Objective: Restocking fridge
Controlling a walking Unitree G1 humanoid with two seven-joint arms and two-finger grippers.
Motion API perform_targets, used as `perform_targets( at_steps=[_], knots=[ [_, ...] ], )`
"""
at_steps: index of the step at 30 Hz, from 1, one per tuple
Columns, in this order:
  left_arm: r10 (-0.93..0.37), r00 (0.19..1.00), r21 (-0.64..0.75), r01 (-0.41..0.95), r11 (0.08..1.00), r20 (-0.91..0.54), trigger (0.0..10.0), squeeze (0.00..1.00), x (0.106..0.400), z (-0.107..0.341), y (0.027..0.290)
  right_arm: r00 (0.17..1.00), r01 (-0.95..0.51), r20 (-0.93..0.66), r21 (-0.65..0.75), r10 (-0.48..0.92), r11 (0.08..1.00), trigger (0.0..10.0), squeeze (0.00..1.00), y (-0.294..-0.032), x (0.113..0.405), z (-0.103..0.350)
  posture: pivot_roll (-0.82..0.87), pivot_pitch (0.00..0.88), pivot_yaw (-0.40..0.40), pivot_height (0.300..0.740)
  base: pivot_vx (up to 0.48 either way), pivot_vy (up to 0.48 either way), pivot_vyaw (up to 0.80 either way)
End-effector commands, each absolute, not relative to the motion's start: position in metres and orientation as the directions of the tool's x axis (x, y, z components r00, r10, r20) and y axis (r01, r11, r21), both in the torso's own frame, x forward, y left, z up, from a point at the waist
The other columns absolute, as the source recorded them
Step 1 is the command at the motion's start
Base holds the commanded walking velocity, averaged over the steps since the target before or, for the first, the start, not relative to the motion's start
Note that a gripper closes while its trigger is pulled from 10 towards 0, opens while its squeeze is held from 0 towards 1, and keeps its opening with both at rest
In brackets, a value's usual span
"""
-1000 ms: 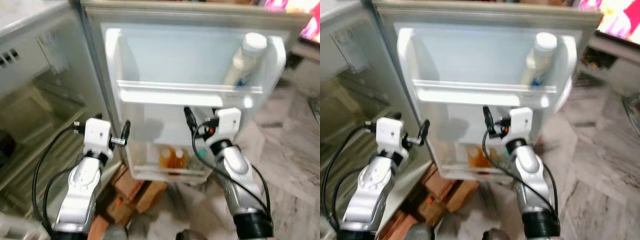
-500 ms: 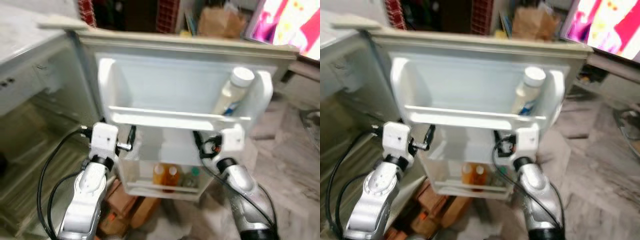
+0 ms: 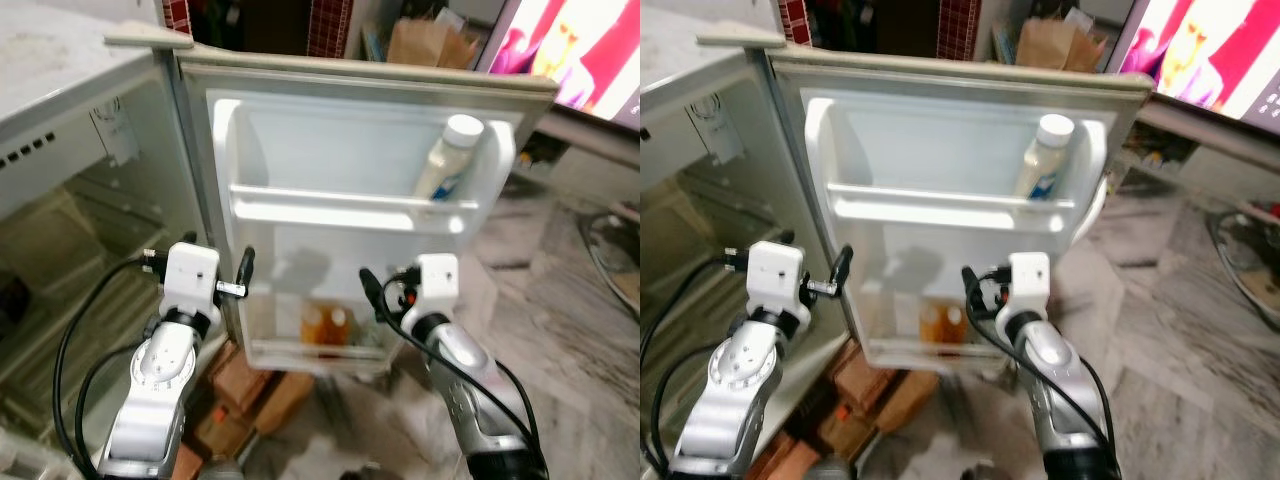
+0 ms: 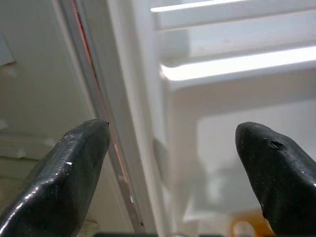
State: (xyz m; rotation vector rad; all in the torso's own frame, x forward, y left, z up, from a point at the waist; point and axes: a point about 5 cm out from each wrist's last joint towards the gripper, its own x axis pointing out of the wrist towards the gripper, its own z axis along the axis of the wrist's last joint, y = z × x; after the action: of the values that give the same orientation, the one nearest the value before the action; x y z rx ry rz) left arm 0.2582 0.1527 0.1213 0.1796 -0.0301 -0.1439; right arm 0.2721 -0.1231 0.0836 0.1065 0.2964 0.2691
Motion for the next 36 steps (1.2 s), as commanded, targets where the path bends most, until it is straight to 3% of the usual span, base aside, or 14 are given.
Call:
perform_targets(
  at_steps=[1, 11, 19, 30, 36],
  knots=[
    [-0.163, 0.986, 0.192, 0.157, 0.969, 0.018, 10.0, 0.0, 0.26, 0.123, 0.149, 0.93, -0.249, -0.256, 0.093, 0.264, 0.964, 10.0, 0.0, -0.128, 0.274, 0.09, 0.11, 0.007, -0.058, 0.74, 0.0, -0.247, 0.0],
    [-0.173, 0.985, 0.222, 0.17, 0.96, -0.002, 10.0, 0.0, 0.263, 0.121, 0.148, 0.94, -0.316, -0.13, 0.025, 0.316, 0.948, 10.0, 0.0, -0.118, 0.283, 0.114, 0.11, 0.0, -0.053, 0.74, 0.0, -0.294, 0.0],
    [-0.166, 0.986, 0.234, 0.166, 0.958, -0.023, 10.0, 0.0, 0.264, 0.118, 0.152, 0.938, -0.336, -0.042, 0.123, 0.343, 0.934, 10.0, 0.0, -0.114, 0.281, 0.122, 0.11, 0.0, -0.055, 0.74, 0.0, -0.386, 0.0],
    [-0.161, 0.986, 0.249, 0.167, 0.954, -0.044, 10.0, 0.0, 0.268, 0.114, 0.151, 0.93, -0.367, 0.057, 0.141, 0.362, 0.92, 10.0, 0.0, -0.109, 0.287, 0.138, 0.11, 0.0, -0.054, 0.74, 0.236, -0.373, 0.76],
    [-0.155, 0.987, 0.261, 0.162, 0.952, -0.046, 10.0, 0.0, 0.27, 0.113, 0.151, 0.923, -0.383, 0.077, 0.135, 0.376, 0.914, 10.0, 0.0, -0.107, 0.289, 0.141, 0.11, 0.0, -0.057, 0.74, 0.419, 0.0, 0.78]
  ],
)
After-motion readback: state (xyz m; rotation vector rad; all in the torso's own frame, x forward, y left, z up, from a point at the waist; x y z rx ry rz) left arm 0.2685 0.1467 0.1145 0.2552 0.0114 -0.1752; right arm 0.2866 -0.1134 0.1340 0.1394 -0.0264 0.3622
